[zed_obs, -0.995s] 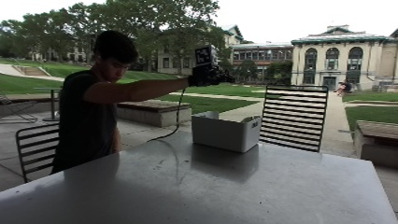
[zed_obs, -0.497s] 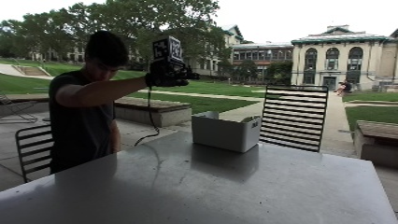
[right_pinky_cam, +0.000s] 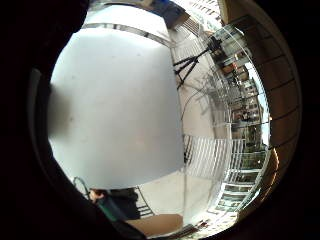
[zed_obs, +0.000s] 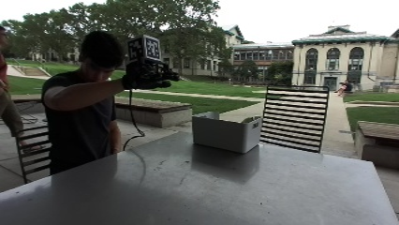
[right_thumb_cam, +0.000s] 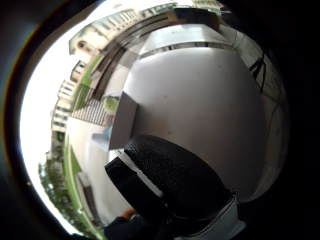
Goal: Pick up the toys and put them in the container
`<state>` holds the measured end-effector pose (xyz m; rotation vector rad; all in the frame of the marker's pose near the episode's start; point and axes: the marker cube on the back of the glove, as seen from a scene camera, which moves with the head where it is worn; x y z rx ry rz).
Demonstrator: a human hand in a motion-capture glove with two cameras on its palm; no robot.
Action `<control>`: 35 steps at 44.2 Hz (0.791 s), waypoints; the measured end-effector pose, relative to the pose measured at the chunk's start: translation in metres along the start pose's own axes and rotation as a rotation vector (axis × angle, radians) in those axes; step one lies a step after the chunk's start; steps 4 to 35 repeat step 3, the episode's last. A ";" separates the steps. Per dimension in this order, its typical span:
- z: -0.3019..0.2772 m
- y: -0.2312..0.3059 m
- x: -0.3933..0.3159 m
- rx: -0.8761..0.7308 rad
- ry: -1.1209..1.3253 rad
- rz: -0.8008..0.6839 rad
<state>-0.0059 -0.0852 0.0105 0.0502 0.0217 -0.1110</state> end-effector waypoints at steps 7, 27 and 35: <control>0.001 0.004 0.001 0.001 0.003 0.011; 0.001 0.004 0.001 0.001 0.003 0.011; 0.001 0.004 0.001 0.001 0.003 0.011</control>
